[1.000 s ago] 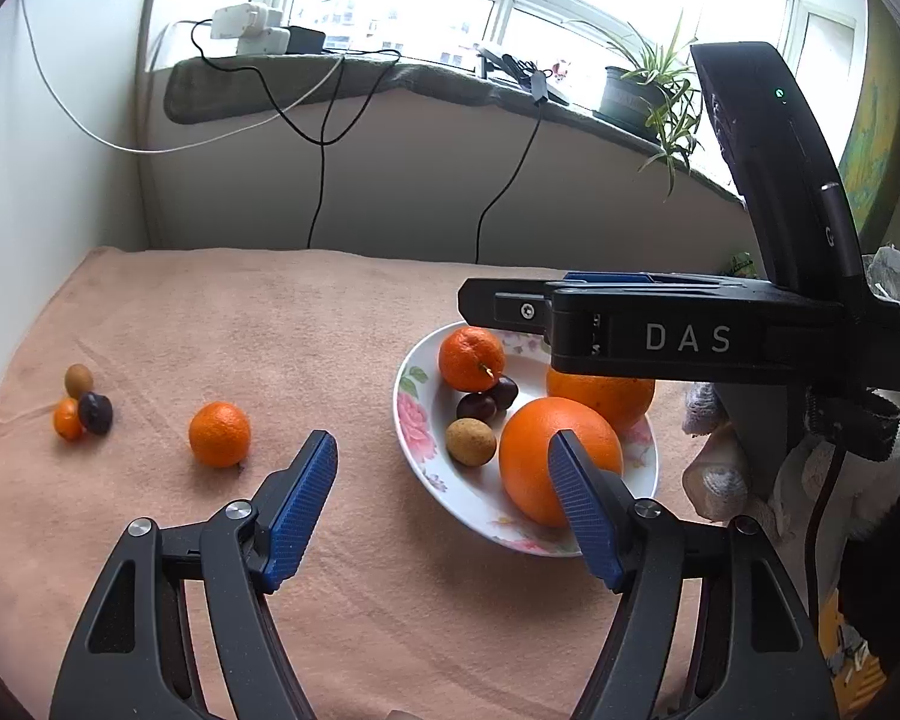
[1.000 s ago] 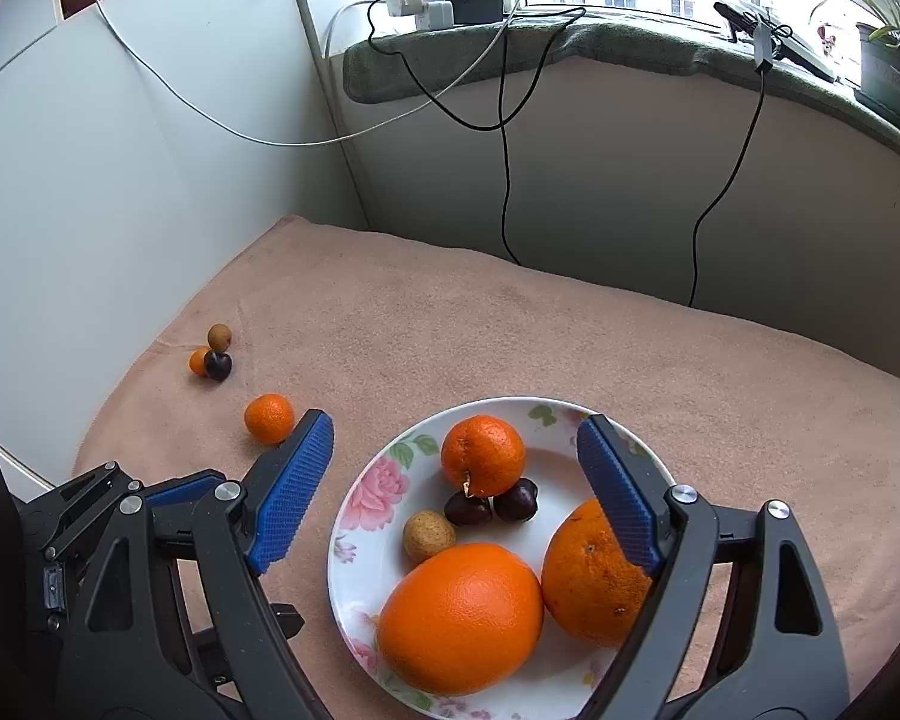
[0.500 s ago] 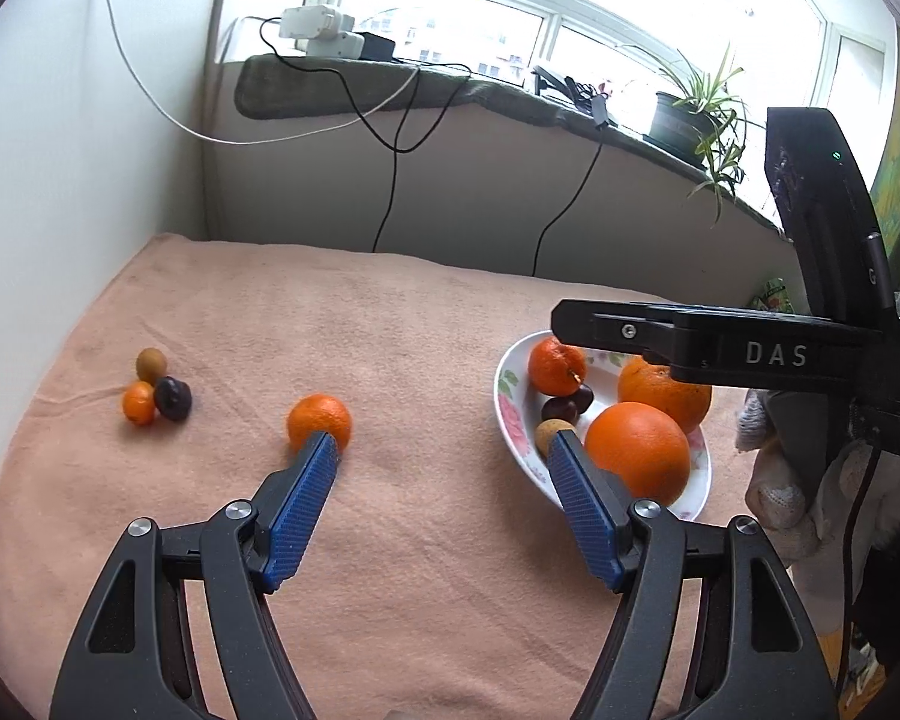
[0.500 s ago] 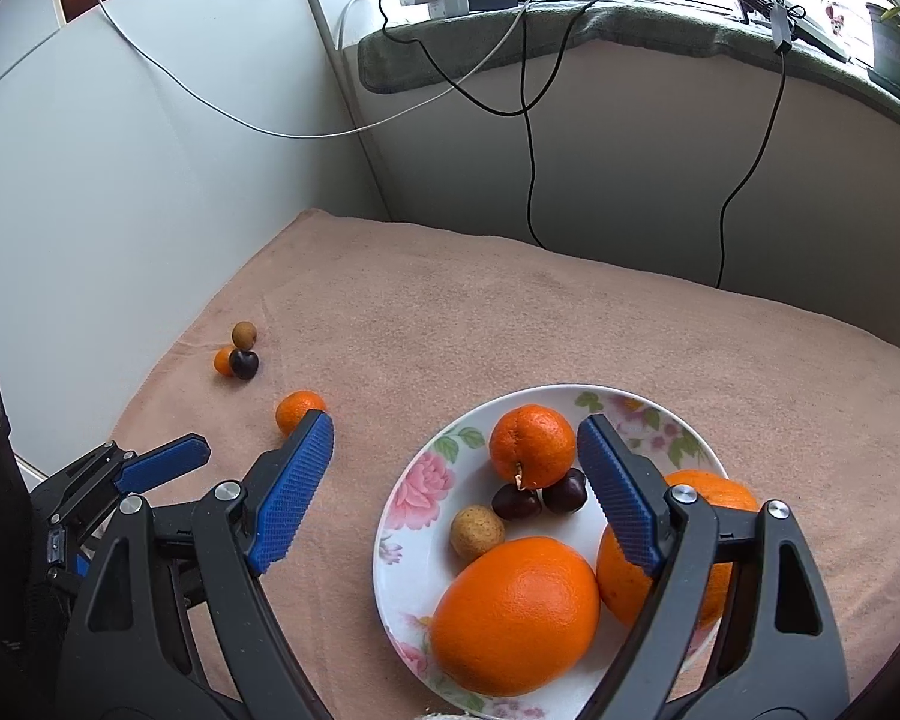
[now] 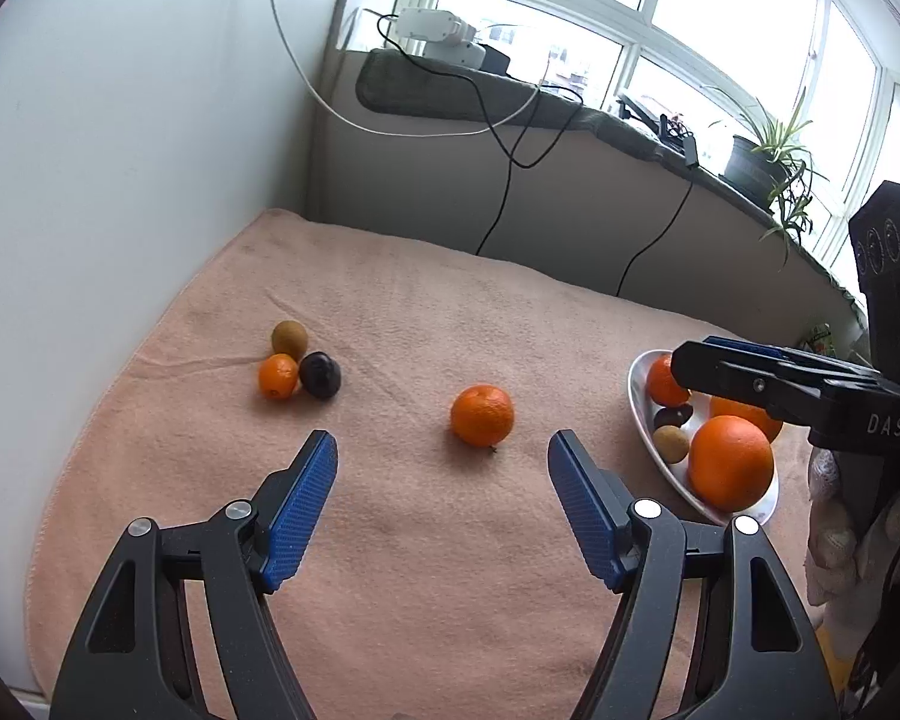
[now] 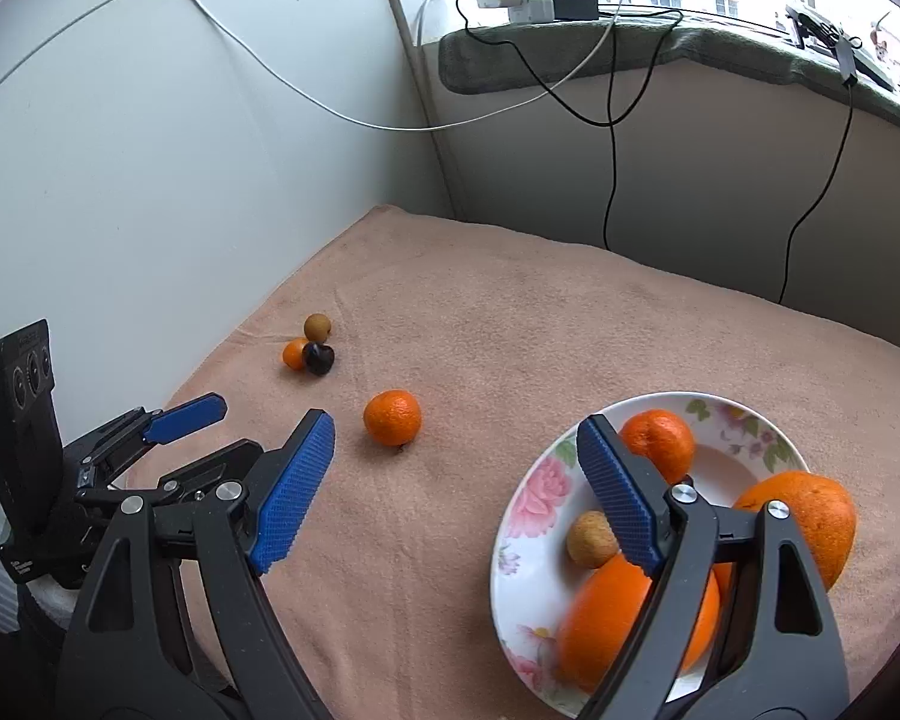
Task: Organize fruits
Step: 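Move the right tool to the remaining tangerine on the towel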
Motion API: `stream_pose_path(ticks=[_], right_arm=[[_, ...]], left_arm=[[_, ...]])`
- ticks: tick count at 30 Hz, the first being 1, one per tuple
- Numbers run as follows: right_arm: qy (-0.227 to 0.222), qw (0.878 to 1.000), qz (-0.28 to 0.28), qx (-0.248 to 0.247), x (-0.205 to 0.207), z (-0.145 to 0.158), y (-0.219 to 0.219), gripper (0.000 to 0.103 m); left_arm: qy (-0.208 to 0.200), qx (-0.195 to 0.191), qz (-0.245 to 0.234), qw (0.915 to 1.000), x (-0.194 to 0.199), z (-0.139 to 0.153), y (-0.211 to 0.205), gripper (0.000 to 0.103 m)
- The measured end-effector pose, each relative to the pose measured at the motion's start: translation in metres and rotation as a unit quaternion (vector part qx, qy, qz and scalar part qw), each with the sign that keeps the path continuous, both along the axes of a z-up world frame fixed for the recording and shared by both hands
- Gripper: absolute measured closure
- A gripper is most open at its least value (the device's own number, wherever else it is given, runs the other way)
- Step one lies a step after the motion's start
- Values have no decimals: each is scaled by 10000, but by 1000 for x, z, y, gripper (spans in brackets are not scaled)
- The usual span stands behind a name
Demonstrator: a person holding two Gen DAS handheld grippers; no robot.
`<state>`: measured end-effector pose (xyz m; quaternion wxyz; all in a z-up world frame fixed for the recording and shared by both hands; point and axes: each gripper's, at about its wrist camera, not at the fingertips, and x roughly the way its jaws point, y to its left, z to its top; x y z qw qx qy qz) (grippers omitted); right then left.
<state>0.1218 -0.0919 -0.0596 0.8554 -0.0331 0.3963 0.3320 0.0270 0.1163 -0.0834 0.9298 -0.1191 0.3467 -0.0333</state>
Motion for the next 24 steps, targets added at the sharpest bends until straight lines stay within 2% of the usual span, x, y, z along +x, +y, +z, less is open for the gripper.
stream_pose_path(ticks=[3, 5, 12, 14, 16, 18, 24], right_arm=[[-132, 9998, 129, -80, -9, -1, 16, 18], [-186, 9996, 172, -126, -13, -4, 25, 25], [-174, 9994, 192, -237, -18, -21, 47, 28], [-107, 9994, 207, -239, -16, -26, 51, 32], [-44, 9995, 198, -250, -13, -30, 54, 32], [18, 9995, 198, -261, -10, -35, 56, 33], [119, 9988, 202, -433, -1, -49, 68, 43]], left_arm=[[48, 48, 98, 9999, 2, -4, 10, 30], [85, 65, 157, 9998, 3, -7, 17, 30], [172, 146, 249, 9994, 7, -16, 36, 32], [204, 163, 243, 9994, 10, -17, 40, 36], [239, 158, 252, 9993, 14, -20, 45, 37], [281, 145, 246, 9992, 18, -23, 49, 41], [351, 47, 216, 9991, 31, -28, 58, 53]])
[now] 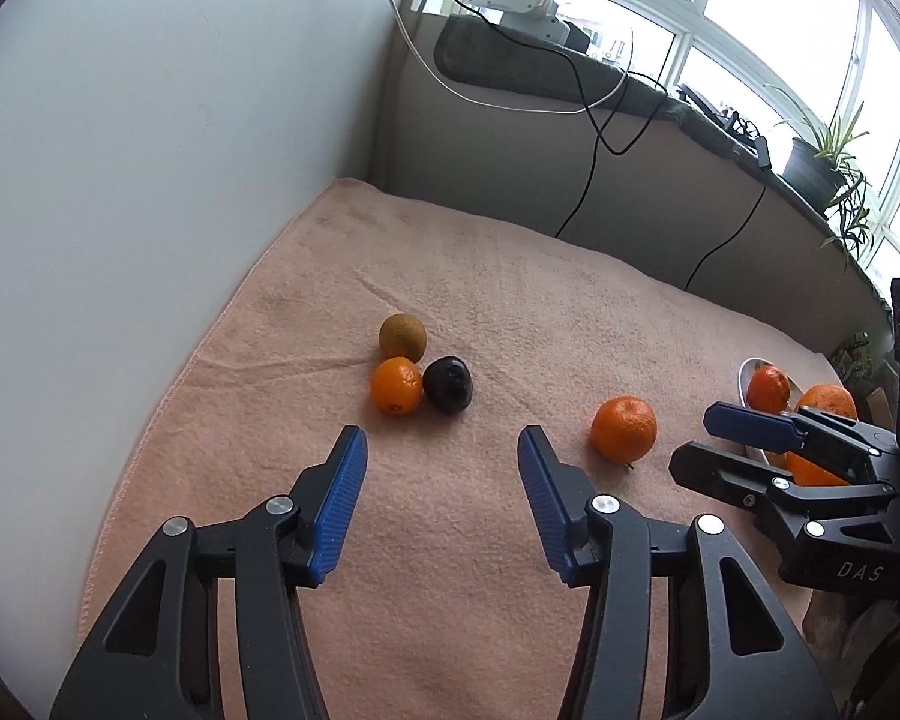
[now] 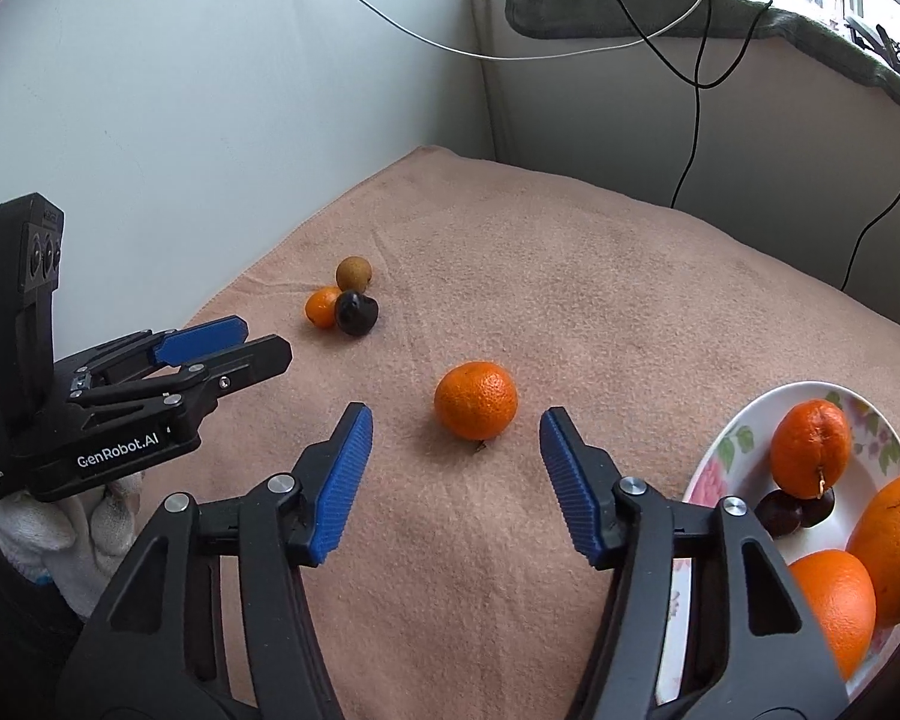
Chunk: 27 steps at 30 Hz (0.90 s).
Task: Organize fruits
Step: 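Move the right tool to the remaining tangerine on the towel, then close the right gripper on a tangerine while the left gripper grasps another tangerine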
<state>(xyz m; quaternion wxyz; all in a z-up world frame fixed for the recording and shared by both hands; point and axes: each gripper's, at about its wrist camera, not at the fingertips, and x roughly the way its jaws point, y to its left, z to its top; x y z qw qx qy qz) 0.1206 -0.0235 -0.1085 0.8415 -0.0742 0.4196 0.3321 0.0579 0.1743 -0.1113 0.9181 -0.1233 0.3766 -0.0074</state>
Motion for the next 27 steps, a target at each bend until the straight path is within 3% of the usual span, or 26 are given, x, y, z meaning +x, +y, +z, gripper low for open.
stream_pose_path(ticks=[4, 27], right_arm=[[19, 9999, 6, -106, 6, -6, 5, 47], [124, 9989, 36, -445, 21, -23, 21, 59]], left_arm=[[94, -18, 2, 10000, 10, -5, 5, 60], [441, 294, 5, 9986, 45, -22, 14, 70]])
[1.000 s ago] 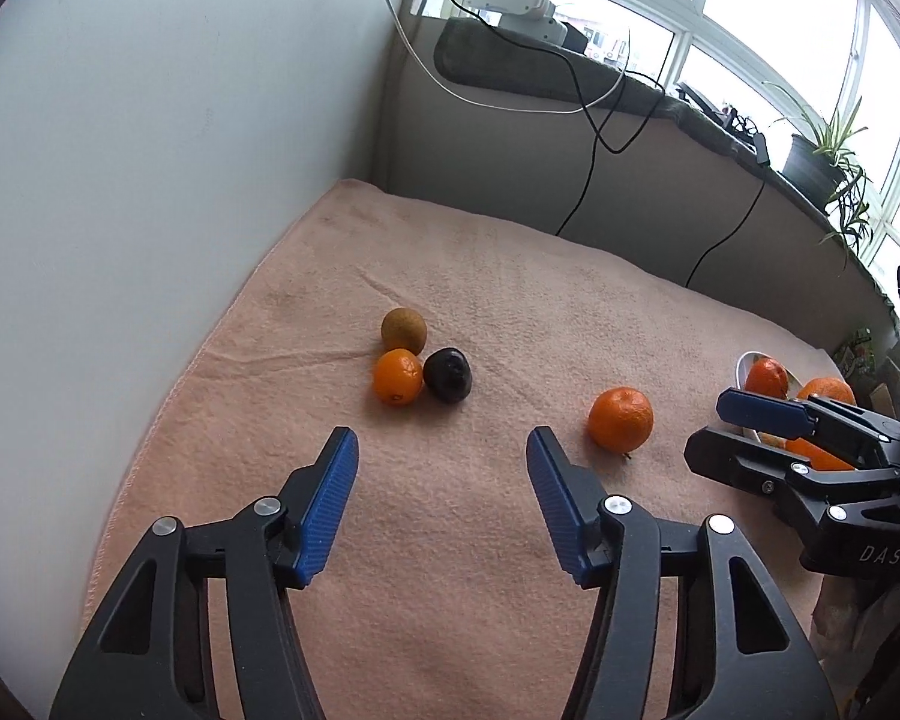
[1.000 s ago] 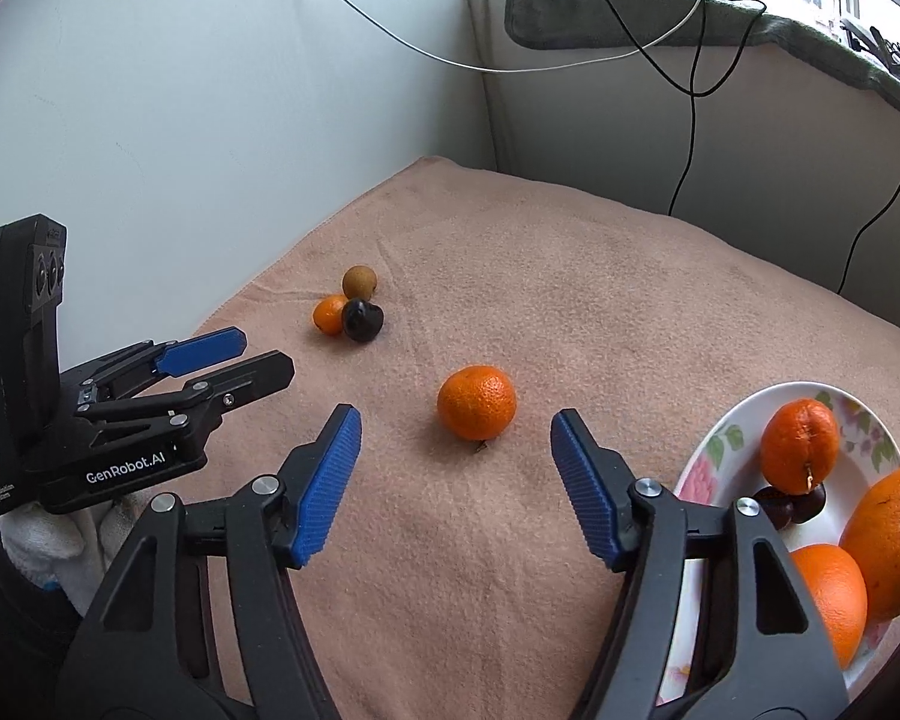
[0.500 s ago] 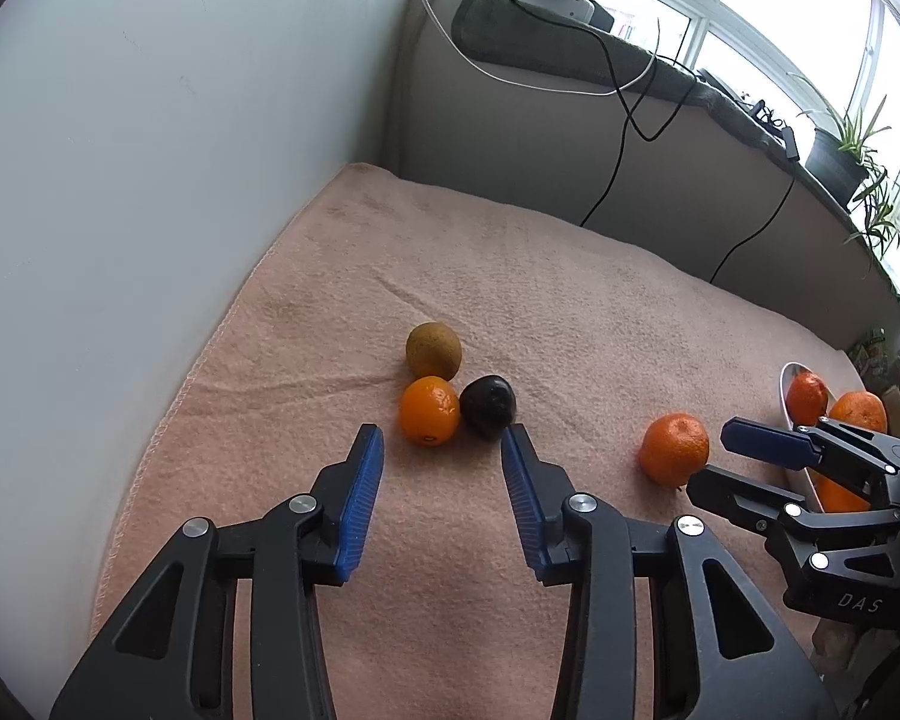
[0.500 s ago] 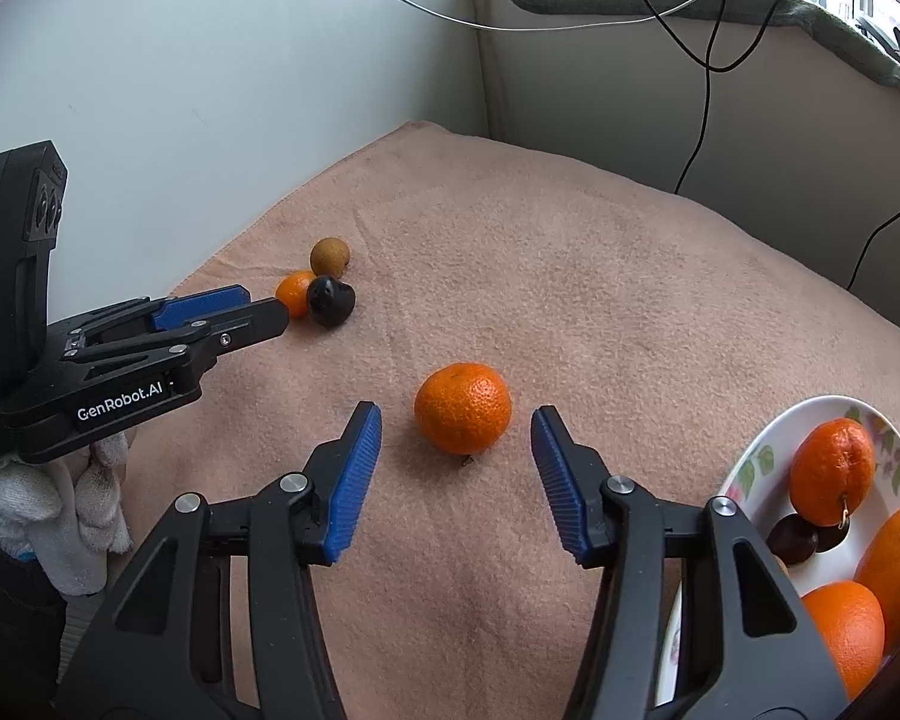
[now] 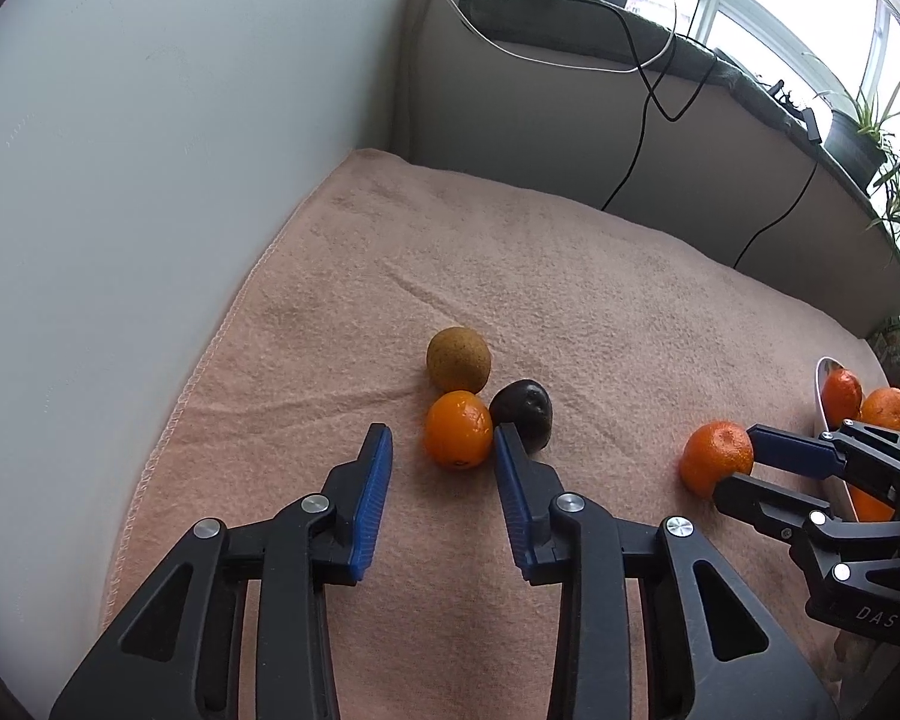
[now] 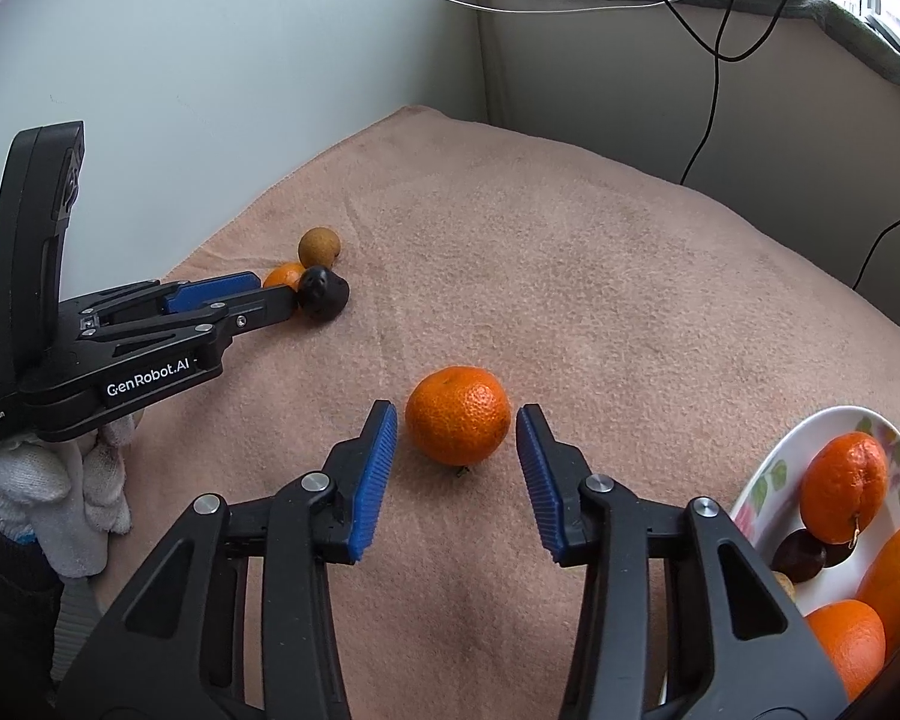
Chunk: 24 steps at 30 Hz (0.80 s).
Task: Organize fruits
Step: 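Close the right gripper on a tangerine while the left gripper grasps another tangerine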
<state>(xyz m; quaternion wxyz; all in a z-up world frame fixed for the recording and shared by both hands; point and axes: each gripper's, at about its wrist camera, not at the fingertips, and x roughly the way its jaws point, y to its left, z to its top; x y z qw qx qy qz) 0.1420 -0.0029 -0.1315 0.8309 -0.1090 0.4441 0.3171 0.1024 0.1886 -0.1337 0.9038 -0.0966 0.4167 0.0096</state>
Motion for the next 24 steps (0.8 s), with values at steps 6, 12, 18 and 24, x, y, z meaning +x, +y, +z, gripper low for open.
stream_pose_path(ticks=[6, 12, 18, 24], right_arm=[[26, 10000, -12, -33, 3, -2, 3, 59], [108, 9999, 45, 1, 3, -3, 5, 63], [123, 9999, 80, -3, 5, -5, 5, 63], [115, 9999, 76, 33, 5, -4, 3, 64]], left_arm=[[0, 18, -81, 10000, 5, 1, -3, 73], [41, -33, -208, 9998, 6, -1, -5, 81], [93, -103, -241, 9996, 8, -5, -3, 82], [35, 81, -235, 9997, 6, -4, -8, 83]])
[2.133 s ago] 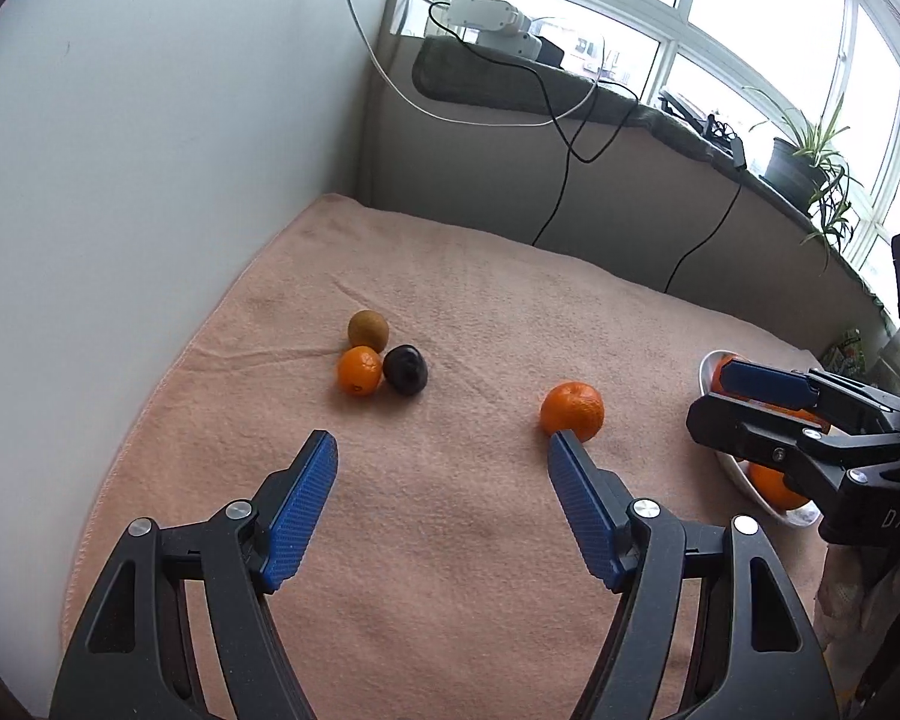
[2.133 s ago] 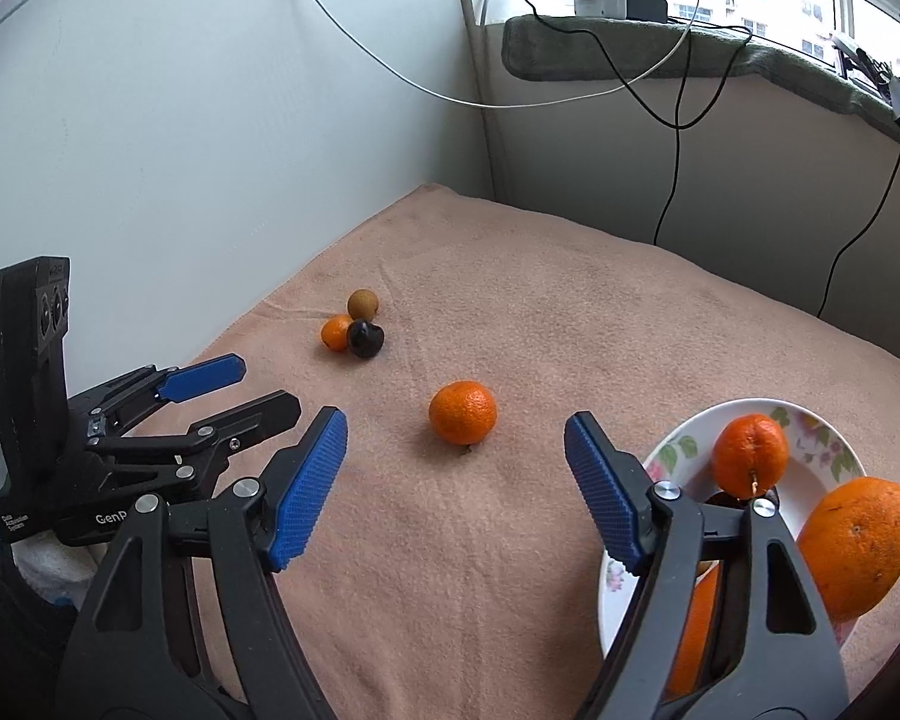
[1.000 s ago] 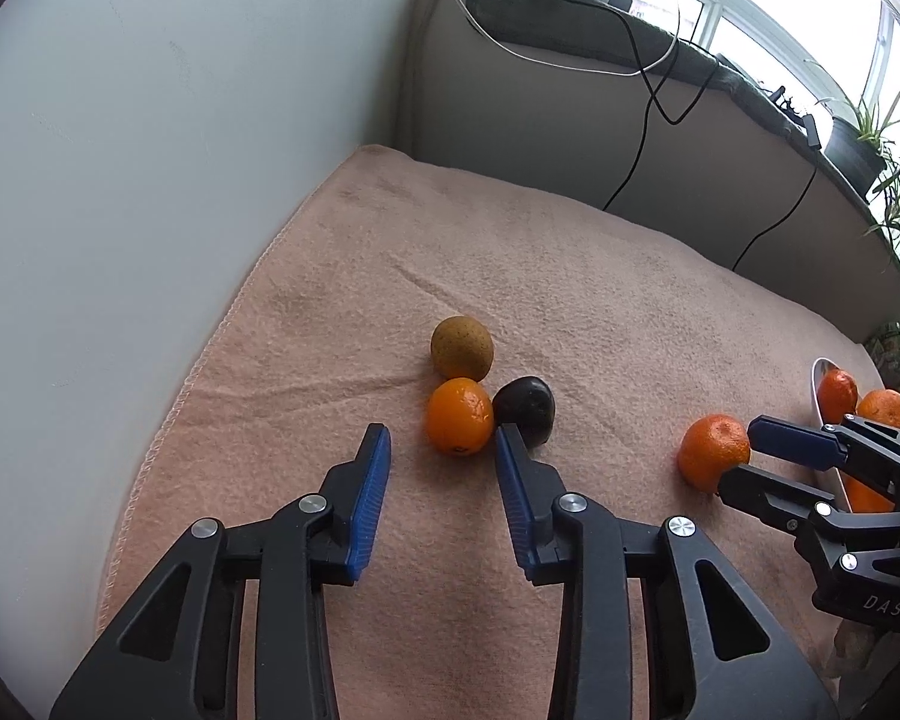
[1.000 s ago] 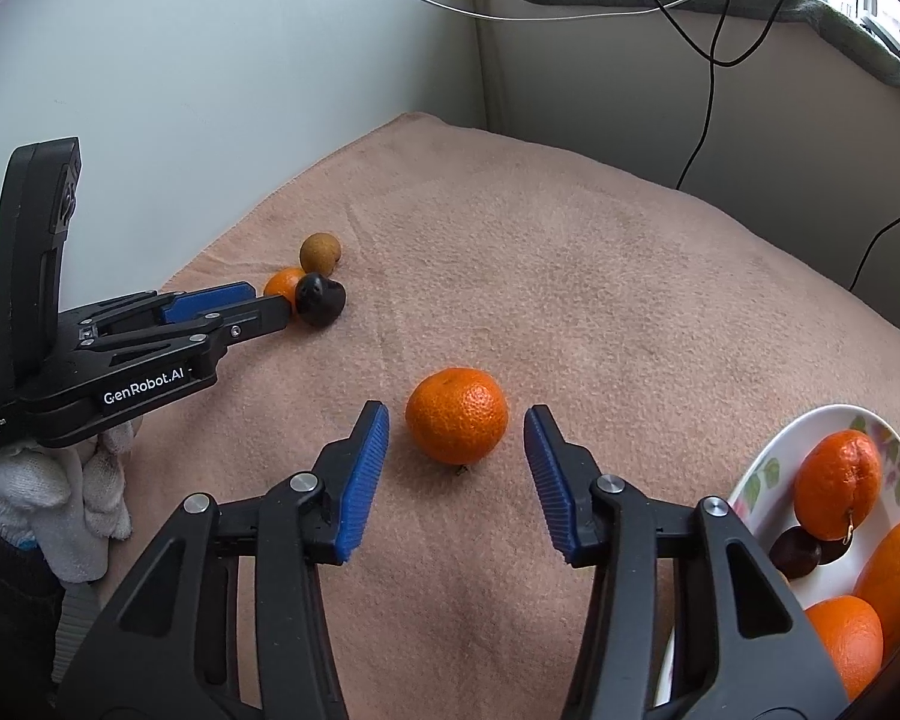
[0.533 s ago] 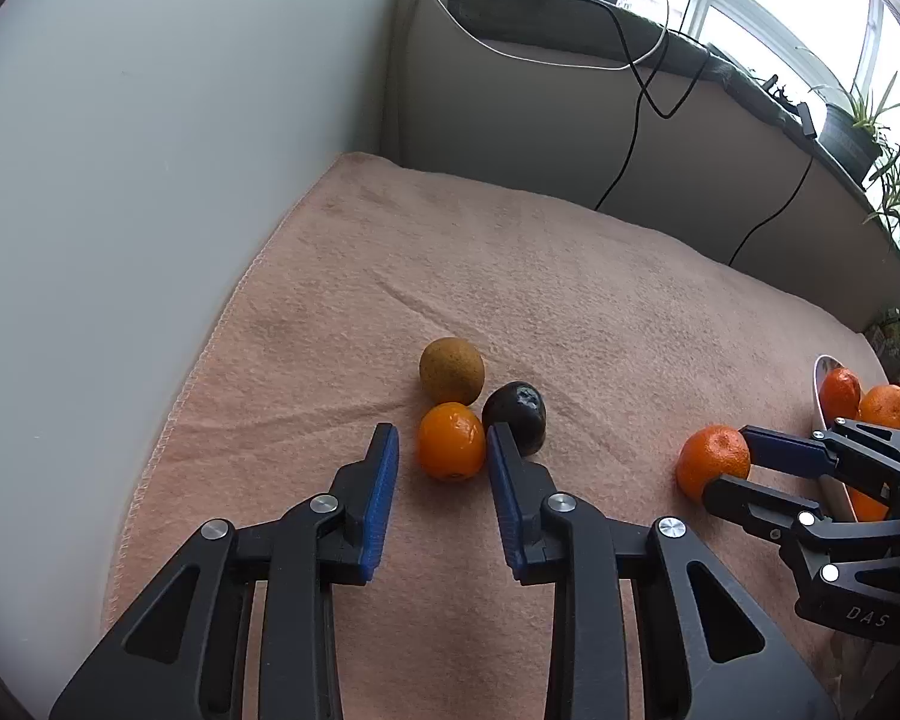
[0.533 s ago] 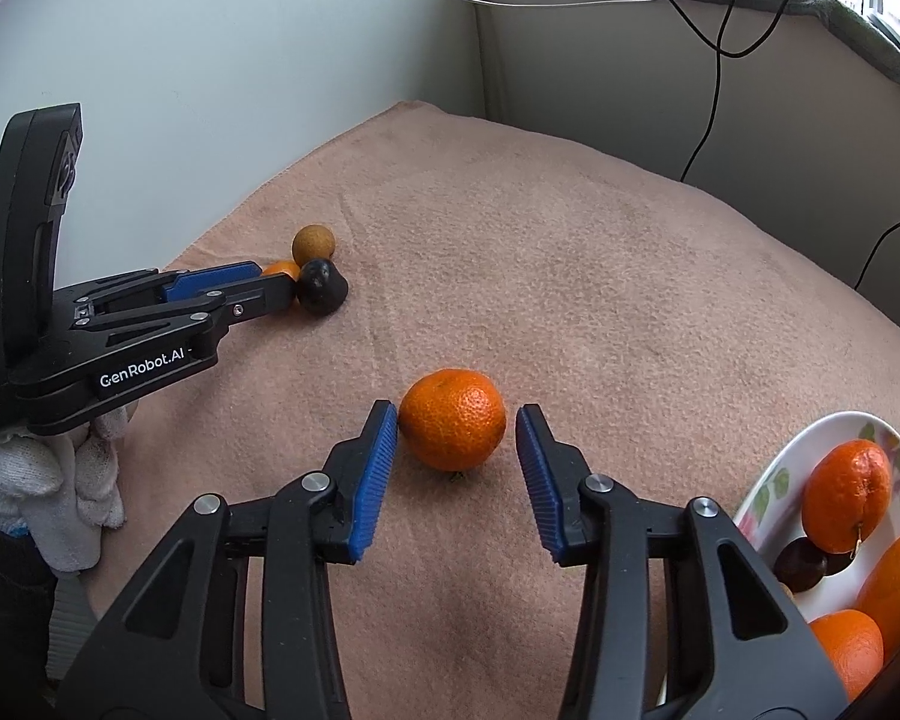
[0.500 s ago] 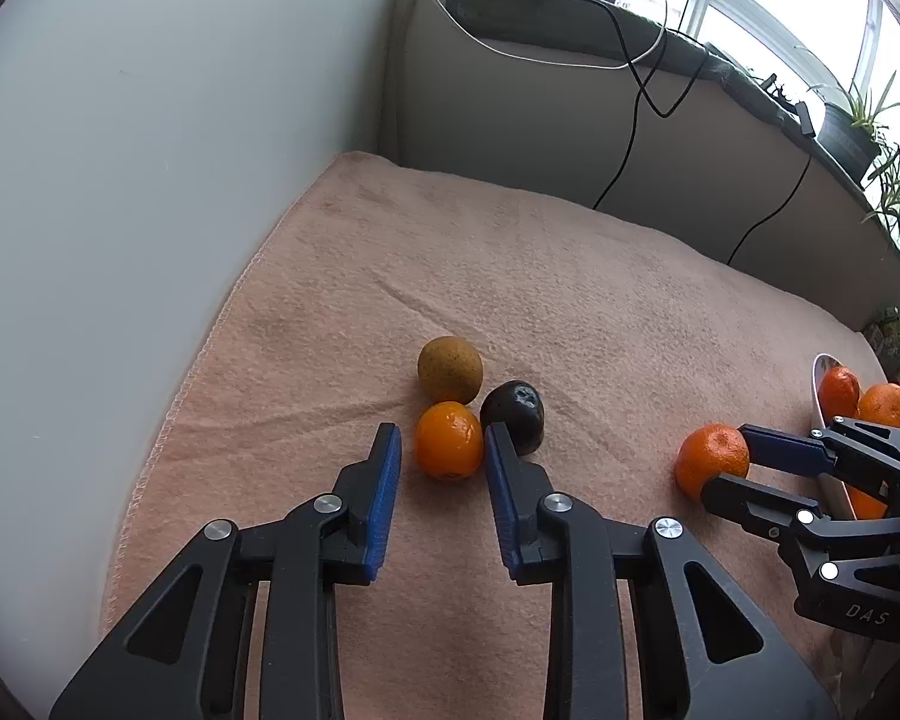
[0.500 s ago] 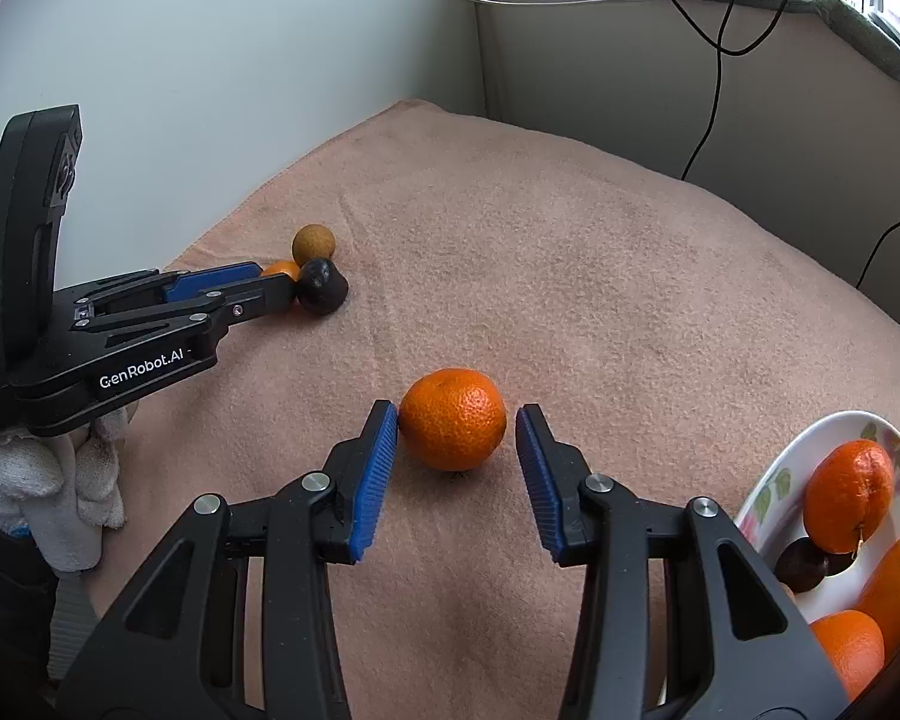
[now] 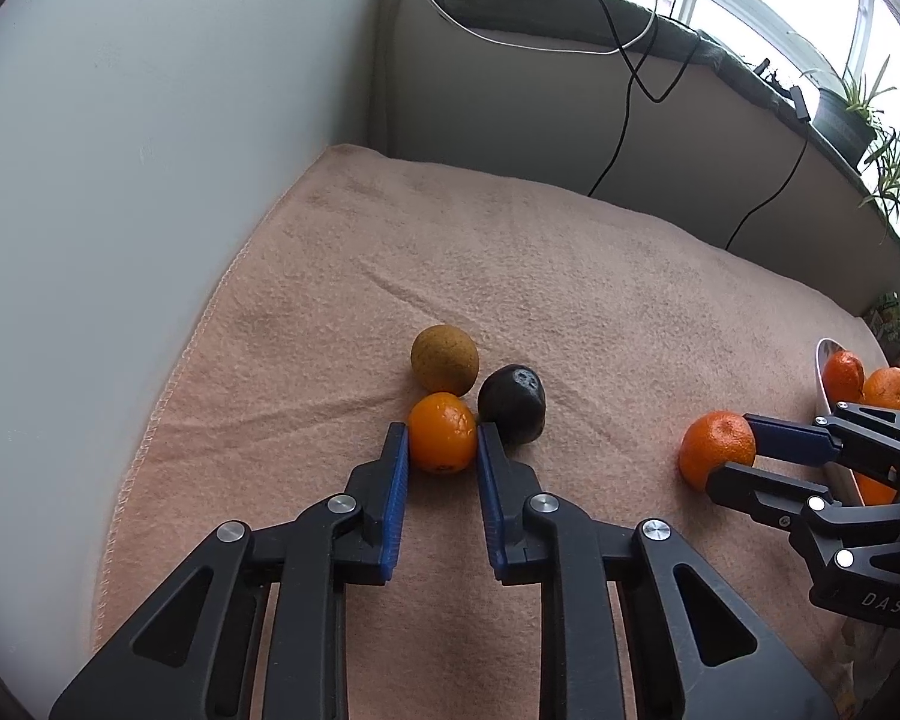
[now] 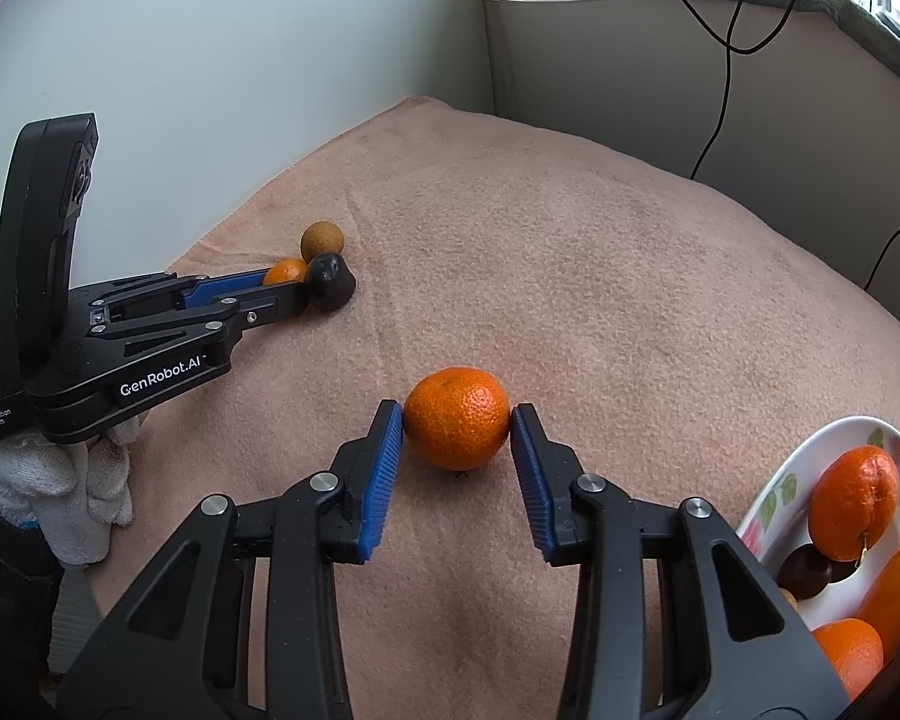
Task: Organize fruits
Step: 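Close the right gripper on a tangerine while the left gripper grasps another tangerine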
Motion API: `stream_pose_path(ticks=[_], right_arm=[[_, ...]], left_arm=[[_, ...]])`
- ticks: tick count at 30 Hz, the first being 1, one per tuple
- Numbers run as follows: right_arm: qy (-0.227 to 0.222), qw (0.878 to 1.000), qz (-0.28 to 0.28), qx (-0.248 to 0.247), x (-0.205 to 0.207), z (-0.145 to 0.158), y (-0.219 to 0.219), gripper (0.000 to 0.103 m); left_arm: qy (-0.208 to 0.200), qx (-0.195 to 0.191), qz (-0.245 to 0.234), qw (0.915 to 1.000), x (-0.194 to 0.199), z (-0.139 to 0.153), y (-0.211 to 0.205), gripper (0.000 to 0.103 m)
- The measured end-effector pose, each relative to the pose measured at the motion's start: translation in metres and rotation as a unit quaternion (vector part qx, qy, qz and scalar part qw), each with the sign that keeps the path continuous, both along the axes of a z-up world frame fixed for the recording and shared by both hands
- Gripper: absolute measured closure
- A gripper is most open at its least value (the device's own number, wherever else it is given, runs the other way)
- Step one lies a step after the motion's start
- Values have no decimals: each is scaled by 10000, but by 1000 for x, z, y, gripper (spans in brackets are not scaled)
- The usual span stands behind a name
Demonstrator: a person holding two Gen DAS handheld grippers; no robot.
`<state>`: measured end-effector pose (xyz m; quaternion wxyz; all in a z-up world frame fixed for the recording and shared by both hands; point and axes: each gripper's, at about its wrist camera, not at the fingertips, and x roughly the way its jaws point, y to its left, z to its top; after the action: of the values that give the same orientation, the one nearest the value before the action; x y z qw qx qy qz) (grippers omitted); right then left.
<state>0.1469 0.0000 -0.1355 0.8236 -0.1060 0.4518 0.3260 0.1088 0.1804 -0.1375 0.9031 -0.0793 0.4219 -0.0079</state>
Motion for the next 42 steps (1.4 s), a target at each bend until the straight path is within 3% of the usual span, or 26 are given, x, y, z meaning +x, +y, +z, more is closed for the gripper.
stream_pose_path(ticks=[30, 42], right_arm=[[-240, 9986, -18, 464, -28, 36, -36, 65], [-402, 9962, -258, 726, -38, 61, -78, 65]], left_arm=[[-444, -68, 23, 9990, -44, 29, -17, 84], [-667, -260, -371, 9967, -58, 50, -53, 84]])
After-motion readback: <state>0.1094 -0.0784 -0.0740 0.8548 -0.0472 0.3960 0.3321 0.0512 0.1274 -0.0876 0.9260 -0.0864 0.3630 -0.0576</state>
